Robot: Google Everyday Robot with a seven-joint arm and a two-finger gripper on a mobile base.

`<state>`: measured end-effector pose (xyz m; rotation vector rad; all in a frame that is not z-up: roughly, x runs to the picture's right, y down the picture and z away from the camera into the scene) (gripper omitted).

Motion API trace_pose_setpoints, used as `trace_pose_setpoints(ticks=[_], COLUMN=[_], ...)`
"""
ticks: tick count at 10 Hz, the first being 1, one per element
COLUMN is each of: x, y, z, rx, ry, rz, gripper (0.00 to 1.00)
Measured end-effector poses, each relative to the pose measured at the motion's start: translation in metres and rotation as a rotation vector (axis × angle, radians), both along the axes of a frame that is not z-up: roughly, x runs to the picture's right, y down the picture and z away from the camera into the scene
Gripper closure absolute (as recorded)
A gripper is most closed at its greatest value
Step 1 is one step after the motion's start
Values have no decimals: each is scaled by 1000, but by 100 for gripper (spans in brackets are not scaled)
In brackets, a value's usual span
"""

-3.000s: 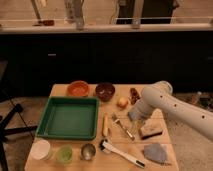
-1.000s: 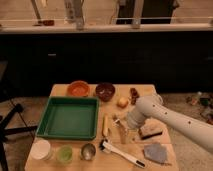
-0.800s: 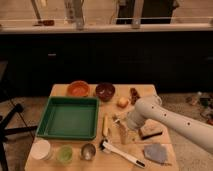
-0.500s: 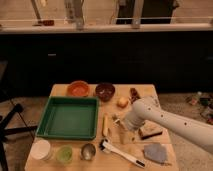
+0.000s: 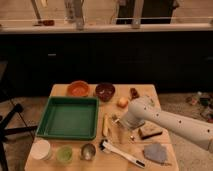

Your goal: Place fork in tray

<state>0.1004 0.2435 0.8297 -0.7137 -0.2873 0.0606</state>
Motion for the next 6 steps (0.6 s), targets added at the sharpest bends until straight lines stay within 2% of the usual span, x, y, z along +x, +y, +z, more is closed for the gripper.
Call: trace_pose_setpoints(ticks=[6], x=[5], y=[2], z=[6], rx=[-13], ry=[14], rz=[5], gripper=[20])
